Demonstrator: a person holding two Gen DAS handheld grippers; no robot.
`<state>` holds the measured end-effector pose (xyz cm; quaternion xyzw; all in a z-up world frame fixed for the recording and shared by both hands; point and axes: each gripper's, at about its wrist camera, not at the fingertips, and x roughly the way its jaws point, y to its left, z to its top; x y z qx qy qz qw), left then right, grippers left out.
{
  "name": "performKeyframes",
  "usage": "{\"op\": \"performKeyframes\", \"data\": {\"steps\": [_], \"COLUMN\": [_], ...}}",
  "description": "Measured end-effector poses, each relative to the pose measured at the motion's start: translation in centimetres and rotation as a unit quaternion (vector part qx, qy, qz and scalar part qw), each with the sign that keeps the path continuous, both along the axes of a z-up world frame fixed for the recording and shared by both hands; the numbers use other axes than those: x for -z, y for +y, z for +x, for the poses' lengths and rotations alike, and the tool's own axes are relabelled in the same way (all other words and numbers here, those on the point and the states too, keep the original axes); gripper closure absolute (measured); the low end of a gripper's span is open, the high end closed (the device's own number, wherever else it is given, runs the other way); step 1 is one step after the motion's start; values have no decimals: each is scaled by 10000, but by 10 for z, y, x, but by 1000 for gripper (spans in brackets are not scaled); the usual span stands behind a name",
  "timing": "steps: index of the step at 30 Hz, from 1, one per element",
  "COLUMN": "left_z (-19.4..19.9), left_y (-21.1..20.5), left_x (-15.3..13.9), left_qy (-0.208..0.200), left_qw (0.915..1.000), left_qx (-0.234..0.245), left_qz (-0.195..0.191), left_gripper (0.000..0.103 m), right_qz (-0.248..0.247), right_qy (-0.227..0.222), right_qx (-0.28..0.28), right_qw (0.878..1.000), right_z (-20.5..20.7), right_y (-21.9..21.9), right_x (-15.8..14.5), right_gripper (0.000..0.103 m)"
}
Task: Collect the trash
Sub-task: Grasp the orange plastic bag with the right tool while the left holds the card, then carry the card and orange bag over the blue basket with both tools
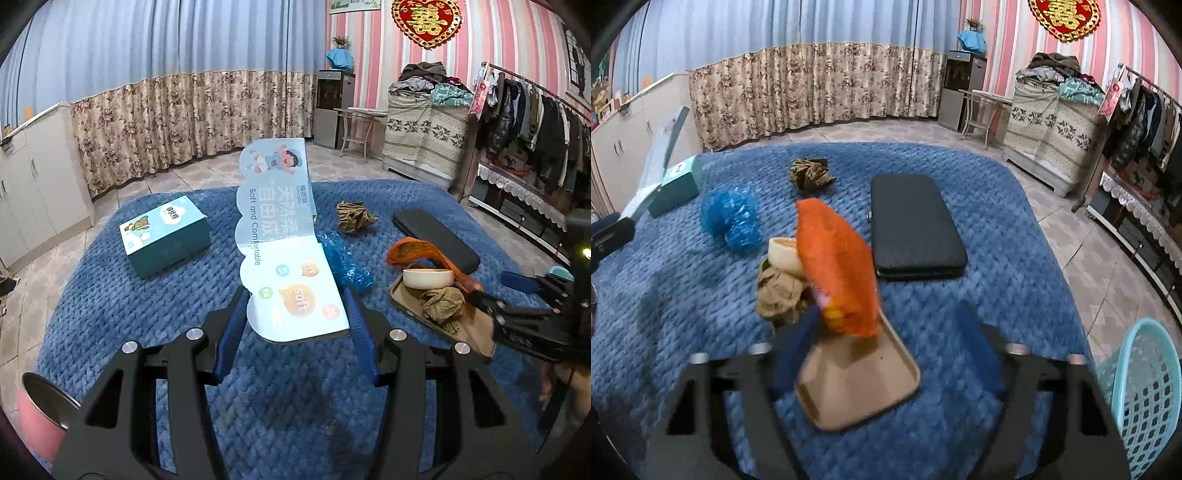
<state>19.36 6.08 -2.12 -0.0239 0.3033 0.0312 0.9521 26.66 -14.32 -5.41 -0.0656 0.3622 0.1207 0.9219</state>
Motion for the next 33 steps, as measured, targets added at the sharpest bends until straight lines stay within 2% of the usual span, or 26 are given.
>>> {"op": "performKeyframes", "data": {"steps": [1, 2, 4, 5, 9, 13, 19, 22, 28, 33], "left_z": [0, -1, -1, 0, 1, 1, 6, 8, 8, -1], "left_y": [-1, -3, -5, -6, -11, -24, -66, -96, -166, -220], "left_x": [0, -1, -1, -1, -4, -18, -46, -54, -56, -45], "left_qy": [-11, -15, -7, -12, -45, -213, -481, -599, -702, -646], "left_qw": [10000, 10000, 10000, 10000, 9999, 9993, 9964, 9932, 9832, 9730], "left_qx": [21, 26, 24, 18, 86, 228, 667, 984, 1676, 2215], "left_qz": [27, 36, 40, 33, 126, 211, 186, 146, 155, 96], "left_gripper": [52, 52, 52, 52, 52, 52, 51, 51, 51, 51], "right_qz": [117, 151, 183, 215, 439, 758, 646, 568, 535, 820], "right_qy": [21, 26, -48, -79, -532, -945, -1338, -1341, -1158, -1147], "right_qx": [-86, -148, -245, -272, -241, -48, 409, 943, 1995, 2825], "right_qw": [9999, 9998, 9995, 9994, 9973, 9926, 9881, 9848, 9716, 9488], "right_z": [3, 3, 3, 2, -10, -27, -66, -82, -114, -146], "right_y": [1, 4, 7, 7, -5, -30, -78, -120, -191, -258], "right_x": [1, 1, 0, -1, -21, -47, -75, -83, -78, -66], "right_gripper": [54, 68, 75, 82, 90, 91, 92, 92, 92, 92]}}
